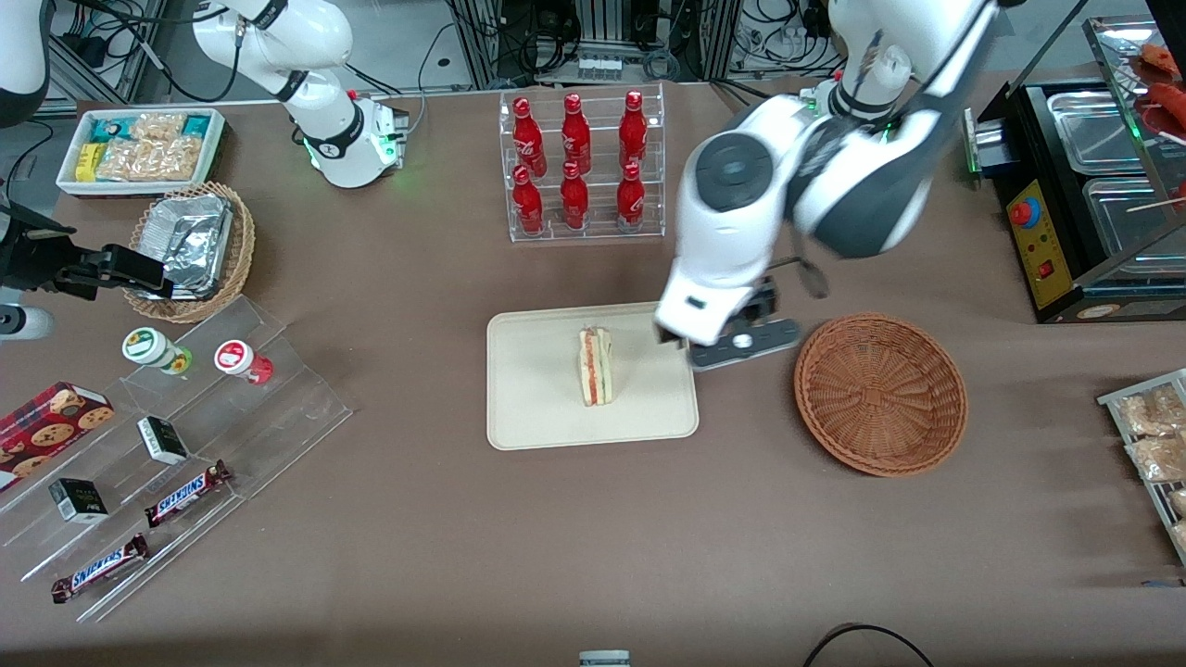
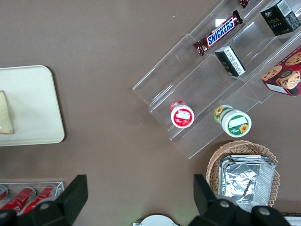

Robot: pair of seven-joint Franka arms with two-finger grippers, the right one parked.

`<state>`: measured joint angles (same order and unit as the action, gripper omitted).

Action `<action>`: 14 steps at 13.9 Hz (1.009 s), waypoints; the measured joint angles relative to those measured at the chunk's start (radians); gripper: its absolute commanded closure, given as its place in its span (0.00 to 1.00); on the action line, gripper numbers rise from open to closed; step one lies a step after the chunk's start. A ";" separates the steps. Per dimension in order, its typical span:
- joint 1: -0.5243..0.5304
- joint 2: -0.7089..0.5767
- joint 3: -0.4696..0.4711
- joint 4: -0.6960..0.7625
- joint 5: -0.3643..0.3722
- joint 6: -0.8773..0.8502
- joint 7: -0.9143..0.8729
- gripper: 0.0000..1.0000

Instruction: Place sandwich from basket to tray

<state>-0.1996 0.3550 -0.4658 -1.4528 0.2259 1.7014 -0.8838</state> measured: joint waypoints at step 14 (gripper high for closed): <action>0.479 -0.337 0.087 -0.172 -0.159 -0.212 0.852 0.00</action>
<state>0.2794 0.0184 -0.3788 -1.6246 0.0669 1.4891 -0.0321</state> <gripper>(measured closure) 0.000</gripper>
